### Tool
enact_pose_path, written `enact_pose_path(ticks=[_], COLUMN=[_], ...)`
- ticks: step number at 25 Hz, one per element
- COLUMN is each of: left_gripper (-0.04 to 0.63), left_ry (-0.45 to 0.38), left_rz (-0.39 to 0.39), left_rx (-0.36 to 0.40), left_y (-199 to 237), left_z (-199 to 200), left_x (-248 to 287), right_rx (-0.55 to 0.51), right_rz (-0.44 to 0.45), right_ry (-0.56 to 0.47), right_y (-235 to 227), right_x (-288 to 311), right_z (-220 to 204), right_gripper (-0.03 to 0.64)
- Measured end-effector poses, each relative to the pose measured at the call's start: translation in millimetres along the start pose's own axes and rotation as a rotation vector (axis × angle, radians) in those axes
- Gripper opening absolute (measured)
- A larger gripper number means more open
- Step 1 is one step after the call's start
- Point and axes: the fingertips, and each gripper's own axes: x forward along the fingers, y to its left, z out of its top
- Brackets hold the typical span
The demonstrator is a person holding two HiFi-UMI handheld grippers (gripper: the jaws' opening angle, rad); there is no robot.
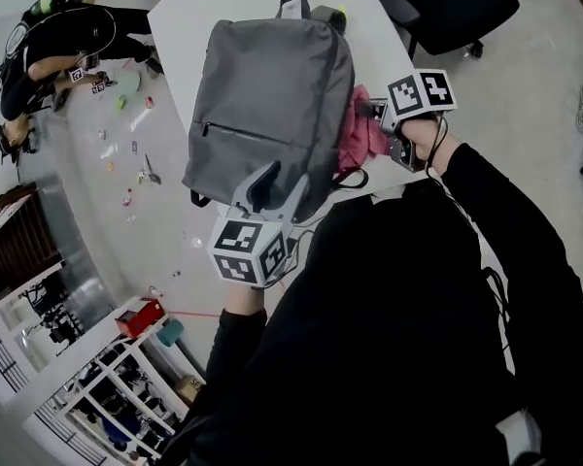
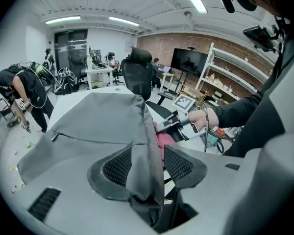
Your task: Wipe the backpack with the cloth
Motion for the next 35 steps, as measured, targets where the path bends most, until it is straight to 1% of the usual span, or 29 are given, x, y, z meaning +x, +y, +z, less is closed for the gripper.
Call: enact_pose_path(ticks=[3, 5, 8, 10, 12, 14, 15, 16, 18, 19, 20, 24, 27, 29, 30, 32, 35], left_gripper=[0.219, 0.219, 0.219, 0.219, 0.219, 0.219, 0.219, 0.219, 0.219, 0.219, 0.219, 0.218, 0.218, 0.218, 0.218, 0.218, 0.218], left_ry=[-0.024, -0.052, -0.093, -0.105, -0.107, -0.107, -0.108, -0.109, -0.114, -0.118, -0.122, -0.126, -0.124, -0.122, -0.120, -0.113, -0.105], left_rz=[0.021, 0.053, 0.101, 0.118, 0.128, 0.131, 0.131, 0.129, 0.119, 0.112, 0.103, 0.053, 0.007, -0.025, -0.039, -0.064, -0.090], left_rx=[-0.015, -0.034, -0.081, -0.109, -0.123, -0.129, -0.130, -0.129, -0.119, -0.111, -0.102, -0.059, -0.020, 0.009, 0.023, 0.044, 0.065], left_y=[3, 7, 13, 16, 20, 24, 25, 26, 29, 30, 31, 32, 28, 25, 23, 22, 19], left_z=[-3, -6, -11, -16, -22, -27, -28, -28, -25, -23, -20, -9, 0, 5, 7, 9, 11], left_x=[-9, -17, -32, -38, -40, -42, -43, -44, -44, -43, -41, -33, -25, -19, -16, -10, -4], right_rx=[-0.008, -0.031, -0.063, -0.086, -0.100, -0.096, -0.091, -0.088, -0.087, -0.076, -0.052, 0.089, 0.143, 0.160, 0.159, 0.130, 0.025], right_rz=[-0.059, -0.093, -0.103, -0.066, 0.007, 0.061, 0.058, 0.031, -0.060, -0.092, -0.101, -0.053, -0.038, -0.021, -0.011, 0.008, 0.027], right_ry=[-0.078, -0.119, -0.193, -0.276, -0.396, -0.489, -0.494, -0.470, -0.388, -0.362, -0.354, -0.370, -0.356, -0.331, -0.304, -0.209, -0.024], right_y=[-15, -21, -16, -1, 22, 37, 37, 31, 10, 0, -6, -13, -12, -5, 0, 15, 37], right_x=[-9, -13, -20, -25, -33, -37, -36, -31, -21, -18, -18, -27, -29, -27, -25, -15, -3], right_z=[57, 94, 146, 181, 213, 229, 226, 217, 188, 172, 158, 105, 59, 29, 11, -27, -85], right_gripper=[0.061, 0.061, 0.061, 0.061, 0.061, 0.061, 0.061, 0.061, 0.061, 0.061, 0.061, 0.061, 0.061, 0.061, 0.061, 0.061, 0.061])
